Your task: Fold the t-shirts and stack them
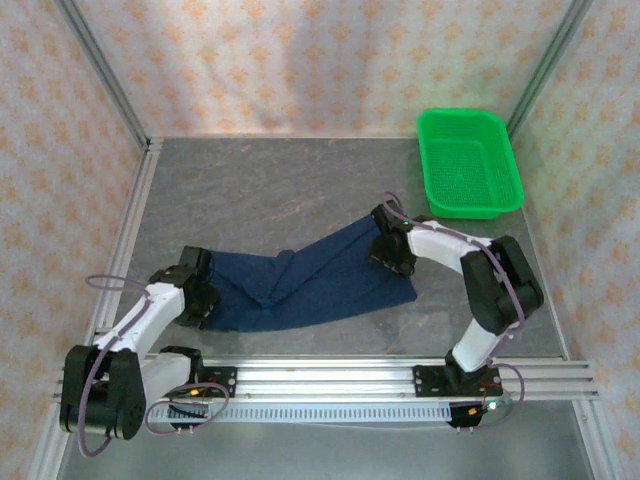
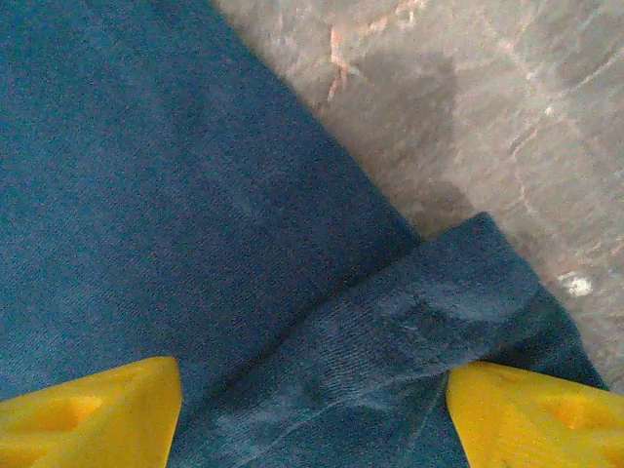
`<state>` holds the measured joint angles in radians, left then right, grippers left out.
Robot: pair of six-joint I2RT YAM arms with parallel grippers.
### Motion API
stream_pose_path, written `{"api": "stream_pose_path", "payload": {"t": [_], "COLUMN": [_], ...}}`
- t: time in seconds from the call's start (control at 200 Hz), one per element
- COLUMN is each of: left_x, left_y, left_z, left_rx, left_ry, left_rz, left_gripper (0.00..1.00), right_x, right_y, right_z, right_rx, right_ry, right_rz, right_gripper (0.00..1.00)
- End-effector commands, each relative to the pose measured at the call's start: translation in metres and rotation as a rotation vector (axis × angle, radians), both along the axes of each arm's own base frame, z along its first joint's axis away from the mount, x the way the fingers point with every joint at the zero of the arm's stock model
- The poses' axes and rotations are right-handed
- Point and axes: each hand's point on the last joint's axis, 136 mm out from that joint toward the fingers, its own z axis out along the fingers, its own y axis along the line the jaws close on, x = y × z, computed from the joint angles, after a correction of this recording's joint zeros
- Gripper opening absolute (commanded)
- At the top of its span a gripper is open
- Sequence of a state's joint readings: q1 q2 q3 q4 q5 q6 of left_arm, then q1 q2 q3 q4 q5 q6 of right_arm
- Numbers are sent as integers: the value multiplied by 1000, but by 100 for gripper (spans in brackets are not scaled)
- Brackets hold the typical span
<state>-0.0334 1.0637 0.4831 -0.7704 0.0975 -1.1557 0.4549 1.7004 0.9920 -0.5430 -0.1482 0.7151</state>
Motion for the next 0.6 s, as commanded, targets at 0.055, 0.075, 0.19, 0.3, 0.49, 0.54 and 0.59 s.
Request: {"api": "stream_pose_path", "payload": {"t": [0.055, 0.075, 0.19, 0.3, 0.49, 0.54, 0.59], "left_x": [-38, -37, -23, 17, 114, 139, 163], "left_y": [13, 13, 11, 8, -11, -27, -48], "left_z": [0, 2, 24, 65, 152, 160, 159], "left_rx": [42, 40, 28, 11, 54, 36, 2], "left_ry": [113, 108, 25, -129, -314, -314, -292], "left_rz": [74, 76, 74, 49, -226, -351, -519], "left_gripper": [44, 45, 47, 55, 72, 73, 73], "right_x": [-28, -29, -30, -25, -10, -5, 0], "right_y": [-40, -41, -47, -41, -25, -19, -12], "right_z": [-22, -22, -9, 5, 37, 48, 60], "right_rx": [-184, -186, -188, -135, -40, -16, 12], "right_ry": [101, 101, 55, -9, -115, -147, -181], "right_rz": [-85, -87, -116, -118, -62, -21, 35], "right_gripper": [71, 70, 71, 74, 82, 85, 88]}}
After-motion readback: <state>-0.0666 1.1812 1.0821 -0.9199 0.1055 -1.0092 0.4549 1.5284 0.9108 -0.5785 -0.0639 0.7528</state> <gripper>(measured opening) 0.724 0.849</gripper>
